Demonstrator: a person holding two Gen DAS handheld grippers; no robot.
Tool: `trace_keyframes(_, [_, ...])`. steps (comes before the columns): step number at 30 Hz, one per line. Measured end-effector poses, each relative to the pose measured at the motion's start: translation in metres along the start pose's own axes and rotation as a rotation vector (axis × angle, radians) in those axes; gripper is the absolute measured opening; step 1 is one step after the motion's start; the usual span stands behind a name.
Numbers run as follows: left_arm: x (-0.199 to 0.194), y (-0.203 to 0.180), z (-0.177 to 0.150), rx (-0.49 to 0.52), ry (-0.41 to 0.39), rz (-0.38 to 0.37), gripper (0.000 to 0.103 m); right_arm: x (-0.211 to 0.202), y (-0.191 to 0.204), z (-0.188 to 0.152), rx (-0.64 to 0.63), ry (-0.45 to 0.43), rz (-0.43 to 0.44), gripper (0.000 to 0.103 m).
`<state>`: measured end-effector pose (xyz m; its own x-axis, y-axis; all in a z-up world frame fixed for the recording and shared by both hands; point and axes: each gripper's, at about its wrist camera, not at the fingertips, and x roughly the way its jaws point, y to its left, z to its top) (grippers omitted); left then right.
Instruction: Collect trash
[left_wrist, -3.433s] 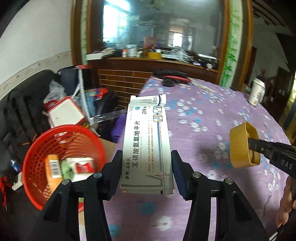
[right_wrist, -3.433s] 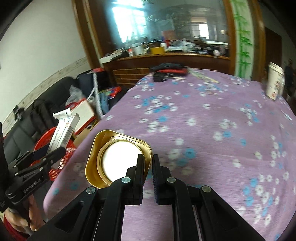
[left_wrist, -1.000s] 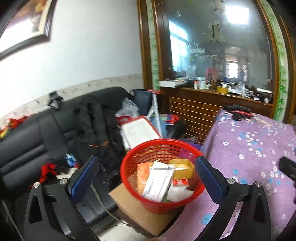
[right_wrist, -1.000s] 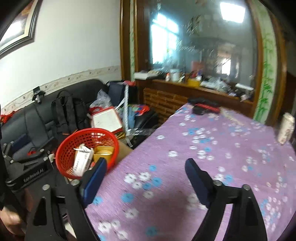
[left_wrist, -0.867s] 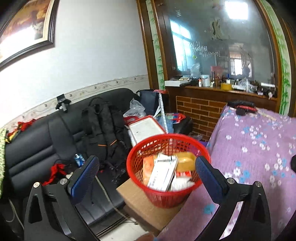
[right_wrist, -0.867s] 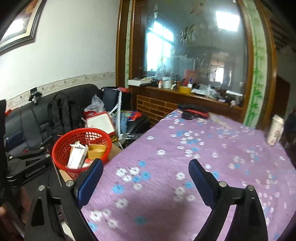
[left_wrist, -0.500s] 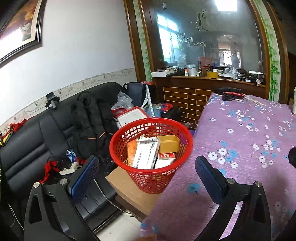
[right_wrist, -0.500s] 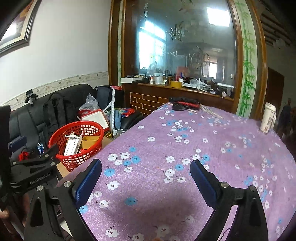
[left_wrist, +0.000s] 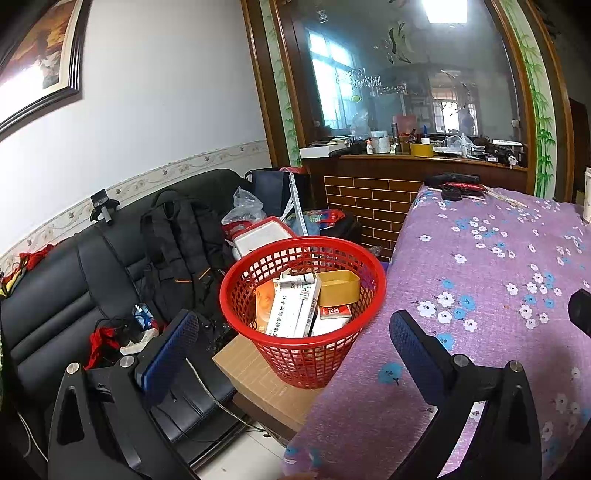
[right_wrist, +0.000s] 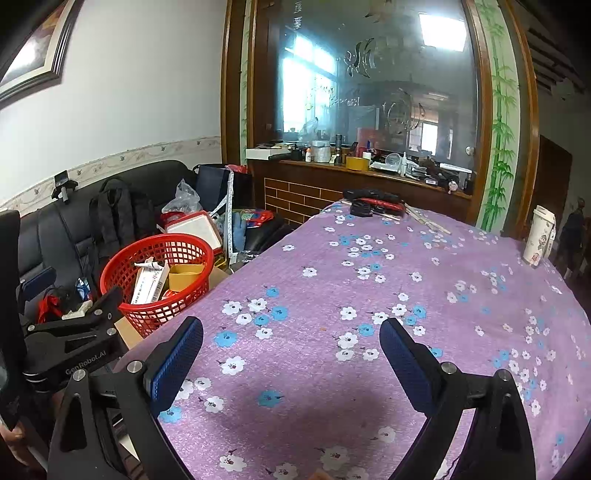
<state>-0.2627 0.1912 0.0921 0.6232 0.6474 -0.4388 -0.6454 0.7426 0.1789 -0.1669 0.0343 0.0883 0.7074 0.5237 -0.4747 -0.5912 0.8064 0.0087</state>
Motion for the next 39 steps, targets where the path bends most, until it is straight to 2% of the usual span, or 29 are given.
trace_keyframes(39, [0.0022, 0.0037, 0.0026, -0.012, -0.003, 0.028, 0.103, 0.0075, -0.0011, -0.0037, 0.005, 0.021, -0.003, 0.101])
